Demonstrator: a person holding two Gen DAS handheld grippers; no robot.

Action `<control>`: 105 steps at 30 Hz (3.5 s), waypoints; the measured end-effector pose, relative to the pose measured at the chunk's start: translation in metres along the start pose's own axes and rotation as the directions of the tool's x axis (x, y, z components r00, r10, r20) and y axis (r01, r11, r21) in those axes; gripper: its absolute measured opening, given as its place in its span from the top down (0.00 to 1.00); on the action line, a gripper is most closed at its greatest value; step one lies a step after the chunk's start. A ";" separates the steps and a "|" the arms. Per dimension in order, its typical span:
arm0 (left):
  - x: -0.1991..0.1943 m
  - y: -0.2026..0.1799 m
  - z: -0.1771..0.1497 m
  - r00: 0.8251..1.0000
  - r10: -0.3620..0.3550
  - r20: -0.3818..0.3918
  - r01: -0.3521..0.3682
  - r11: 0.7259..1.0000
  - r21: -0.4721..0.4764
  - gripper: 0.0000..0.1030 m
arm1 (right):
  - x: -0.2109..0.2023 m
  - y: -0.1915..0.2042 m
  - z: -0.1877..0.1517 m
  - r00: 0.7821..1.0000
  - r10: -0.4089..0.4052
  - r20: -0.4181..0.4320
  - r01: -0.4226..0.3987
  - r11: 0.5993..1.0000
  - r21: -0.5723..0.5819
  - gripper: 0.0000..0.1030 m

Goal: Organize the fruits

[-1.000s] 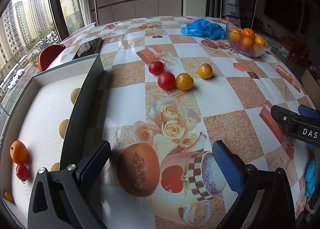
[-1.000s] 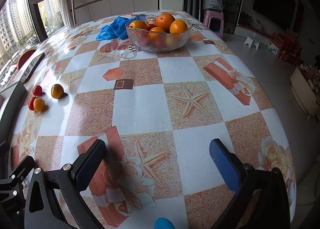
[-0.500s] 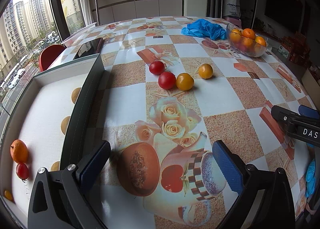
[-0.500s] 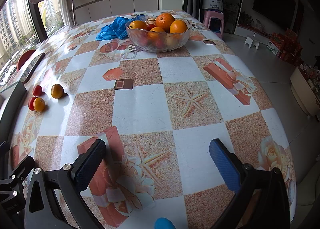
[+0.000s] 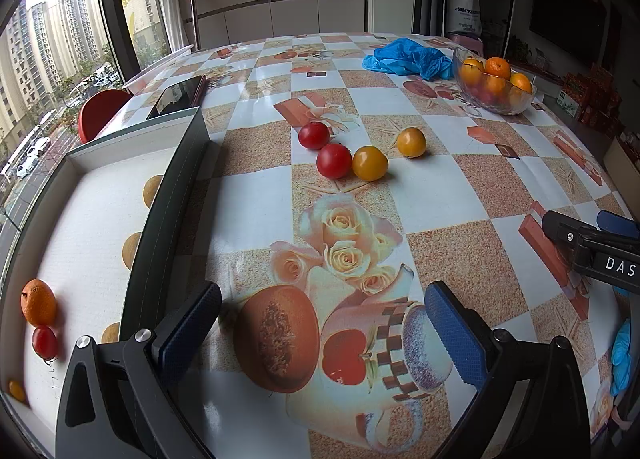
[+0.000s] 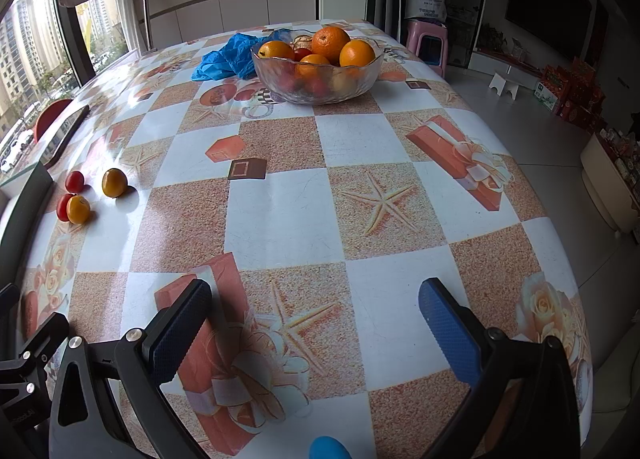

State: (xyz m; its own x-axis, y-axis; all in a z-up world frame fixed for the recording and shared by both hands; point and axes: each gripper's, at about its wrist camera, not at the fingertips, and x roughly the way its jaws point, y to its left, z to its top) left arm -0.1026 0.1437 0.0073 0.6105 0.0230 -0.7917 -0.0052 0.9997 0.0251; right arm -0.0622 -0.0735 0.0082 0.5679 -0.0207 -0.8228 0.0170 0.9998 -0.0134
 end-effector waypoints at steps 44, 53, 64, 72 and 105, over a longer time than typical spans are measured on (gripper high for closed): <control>0.000 0.000 -0.001 1.000 0.001 0.001 -0.001 1.000 0.000 0.01 | 0.000 0.000 0.000 1.000 0.000 0.000 0.000 1.000 -0.001 0.00; 0.000 0.000 0.000 1.000 0.001 0.001 -0.001 1.000 0.000 0.01 | 0.000 0.000 0.000 1.000 0.000 0.000 0.000 1.000 -0.001 0.00; 0.001 0.000 0.000 1.000 0.001 0.001 -0.001 1.000 0.000 0.01 | 0.000 0.000 0.001 1.000 -0.001 -0.001 0.001 1.000 -0.001 0.00; 0.001 0.000 0.000 1.000 0.000 0.001 0.000 1.000 0.000 0.01 | 0.003 0.027 0.012 0.993 0.097 -0.064 -0.098 0.995 -0.012 0.00; 0.004 0.002 0.031 0.995 -0.097 -0.035 0.092 0.990 -0.110 0.02 | -0.003 0.020 0.016 0.950 0.311 -0.025 -0.312 0.949 -0.054 0.77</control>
State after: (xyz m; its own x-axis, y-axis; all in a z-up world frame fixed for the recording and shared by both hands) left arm -0.0761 0.1452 0.0231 0.5799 -0.0734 -0.8114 -0.0357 0.9927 -0.1153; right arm -0.0500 -0.0539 0.0192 0.5243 0.2912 -0.8002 -0.2054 0.9552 0.2130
